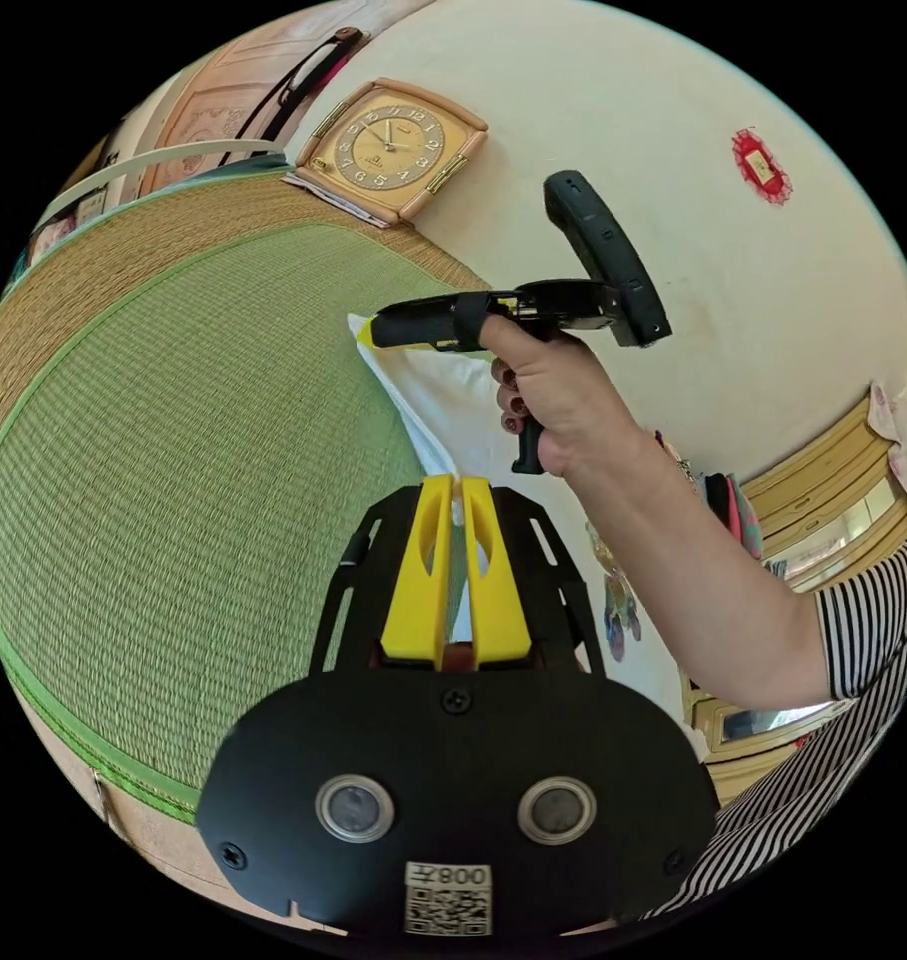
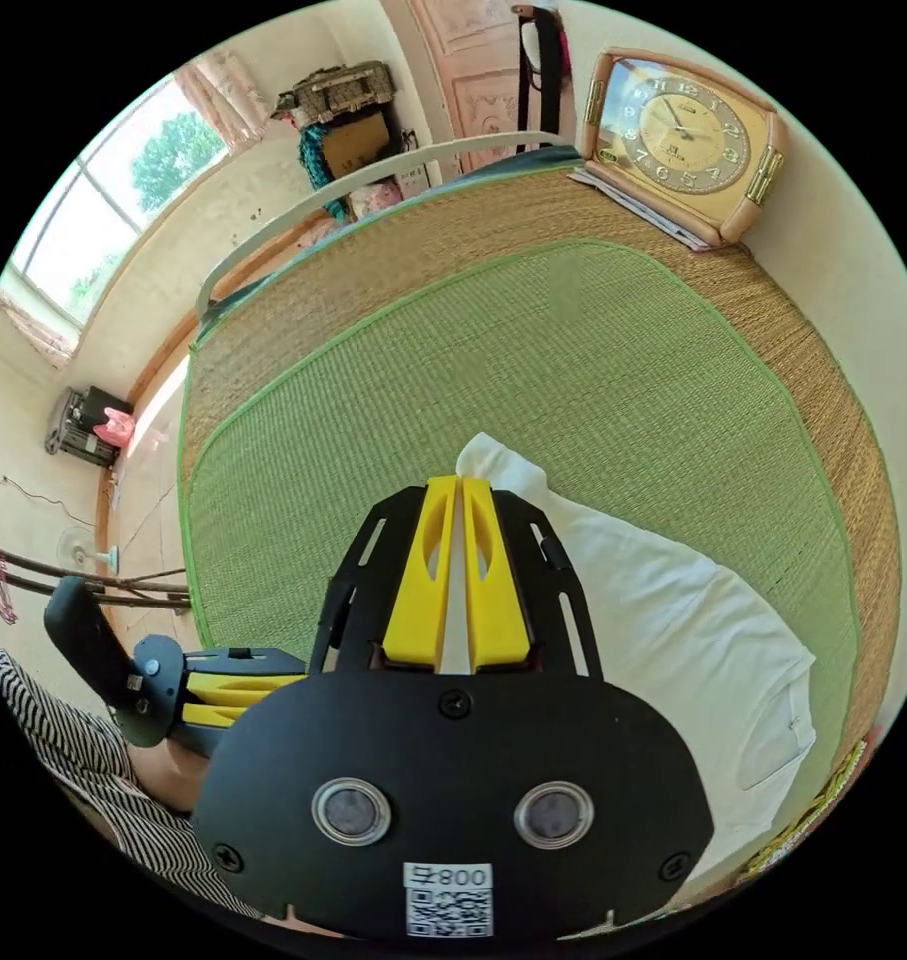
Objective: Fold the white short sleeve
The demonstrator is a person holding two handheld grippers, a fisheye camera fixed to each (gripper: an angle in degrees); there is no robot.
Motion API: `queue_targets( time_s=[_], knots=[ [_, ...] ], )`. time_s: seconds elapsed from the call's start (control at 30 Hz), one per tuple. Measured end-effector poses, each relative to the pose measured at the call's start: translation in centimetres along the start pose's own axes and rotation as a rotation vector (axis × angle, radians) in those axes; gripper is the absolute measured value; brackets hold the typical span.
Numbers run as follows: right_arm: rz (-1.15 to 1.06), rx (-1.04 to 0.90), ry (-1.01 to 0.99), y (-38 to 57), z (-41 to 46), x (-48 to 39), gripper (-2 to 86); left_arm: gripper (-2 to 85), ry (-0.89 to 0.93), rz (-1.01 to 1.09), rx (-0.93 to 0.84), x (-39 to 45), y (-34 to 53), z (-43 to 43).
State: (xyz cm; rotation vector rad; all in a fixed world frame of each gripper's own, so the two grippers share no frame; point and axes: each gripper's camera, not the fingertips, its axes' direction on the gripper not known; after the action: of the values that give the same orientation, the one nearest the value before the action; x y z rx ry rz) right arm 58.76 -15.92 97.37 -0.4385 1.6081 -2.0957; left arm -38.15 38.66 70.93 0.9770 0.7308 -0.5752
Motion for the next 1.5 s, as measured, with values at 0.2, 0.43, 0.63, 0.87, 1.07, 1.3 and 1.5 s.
queue_targets(
  time_s=[0.2, 0.43, 0.63, 0.87, 1.07, 1.3, 1.5],
  knots=[
    [0.057, 0.183, -0.217, 2.8, -7.6, 6.0, 0.7, 1.6, 0.116, 0.131, 0.064, 2.2, -0.6, -0.3],
    [0.275, 0.182, -0.159, 9.8, -9.4, 13.4, 0.7, 1.5, 0.127, 0.276, -0.136, 5.9, -1.9, 3.9],
    [0.414, 0.176, -0.126, 14.5, -8.6, 16.8, 0.7, 1.5, 0.126, 0.311, -0.254, 7.9, -2.5, 7.2],
    [0.473, 0.166, -0.141, 16.9, -7.5, 19.5, 0.7, 1.8, 0.113, 0.316, -0.332, 9.5, -3.3, 10.2],
    [0.544, 0.103, -0.123, 18.4, -6.6, 21.3, 0.4, 2.1, 0.104, 0.310, -0.406, 10.3, -3.7, 12.3],
    [0.503, 0.165, -0.064, 18.7, -8.4, 20.3, 0.2, 1.3, 0.111, 0.240, -0.302, 10.1, -4.4, 11.8],
    [0.248, 0.137, -0.040, 11.6, -7.0, 16.7, 0.1, 0.3, -0.033, 0.208, -0.341, 10.1, -4.6, 13.0]
  ],
)
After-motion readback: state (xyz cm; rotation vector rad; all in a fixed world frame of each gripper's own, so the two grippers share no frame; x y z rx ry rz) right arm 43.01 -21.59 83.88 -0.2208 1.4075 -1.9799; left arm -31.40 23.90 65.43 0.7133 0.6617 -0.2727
